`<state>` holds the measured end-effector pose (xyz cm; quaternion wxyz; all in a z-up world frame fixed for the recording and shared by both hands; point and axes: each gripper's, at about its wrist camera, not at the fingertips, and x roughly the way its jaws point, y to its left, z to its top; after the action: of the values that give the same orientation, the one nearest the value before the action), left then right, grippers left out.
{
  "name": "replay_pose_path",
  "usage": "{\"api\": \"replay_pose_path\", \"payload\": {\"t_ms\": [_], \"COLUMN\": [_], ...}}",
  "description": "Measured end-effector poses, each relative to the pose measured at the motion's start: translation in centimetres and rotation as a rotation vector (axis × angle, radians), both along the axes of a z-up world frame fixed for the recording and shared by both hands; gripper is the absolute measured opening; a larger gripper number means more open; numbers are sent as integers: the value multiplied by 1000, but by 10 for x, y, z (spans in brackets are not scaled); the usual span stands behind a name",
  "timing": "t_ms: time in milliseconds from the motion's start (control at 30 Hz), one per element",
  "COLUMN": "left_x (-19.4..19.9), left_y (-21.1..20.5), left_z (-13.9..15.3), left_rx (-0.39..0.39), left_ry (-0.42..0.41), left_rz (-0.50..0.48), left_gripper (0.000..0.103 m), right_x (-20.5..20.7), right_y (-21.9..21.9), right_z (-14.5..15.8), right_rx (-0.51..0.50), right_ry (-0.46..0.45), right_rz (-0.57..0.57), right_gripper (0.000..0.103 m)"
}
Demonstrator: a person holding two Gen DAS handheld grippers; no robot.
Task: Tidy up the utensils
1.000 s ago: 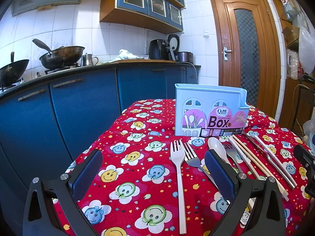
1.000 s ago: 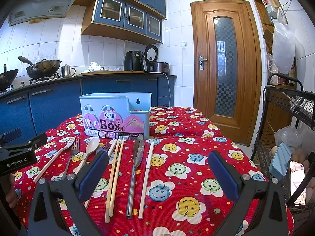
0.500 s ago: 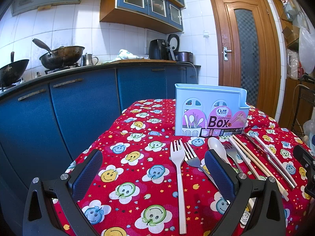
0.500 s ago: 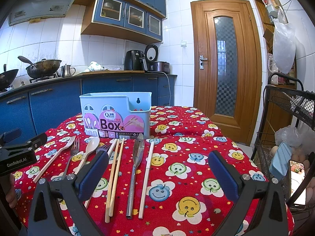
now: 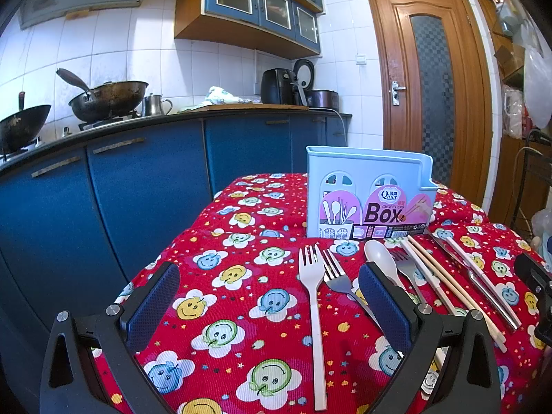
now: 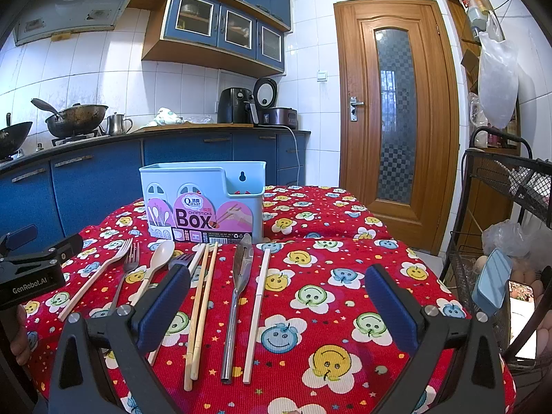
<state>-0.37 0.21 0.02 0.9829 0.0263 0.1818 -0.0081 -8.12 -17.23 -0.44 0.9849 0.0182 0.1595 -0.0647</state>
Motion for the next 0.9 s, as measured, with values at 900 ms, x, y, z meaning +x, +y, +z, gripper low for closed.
{"api": "replay_pose_path", "payload": {"t_ms": [900], "left_x": [30], "left_y": [7], "left_z": [19], "left_rx": [77], "left_ry": [202], "left_rz": [-32], "left_gripper": [103], "right_x": [26], "right_y": [-6], "right_z": [22], "right_rx": [-25], "right_ry": [225], "right_rz": [86], "right_gripper": [103]}}
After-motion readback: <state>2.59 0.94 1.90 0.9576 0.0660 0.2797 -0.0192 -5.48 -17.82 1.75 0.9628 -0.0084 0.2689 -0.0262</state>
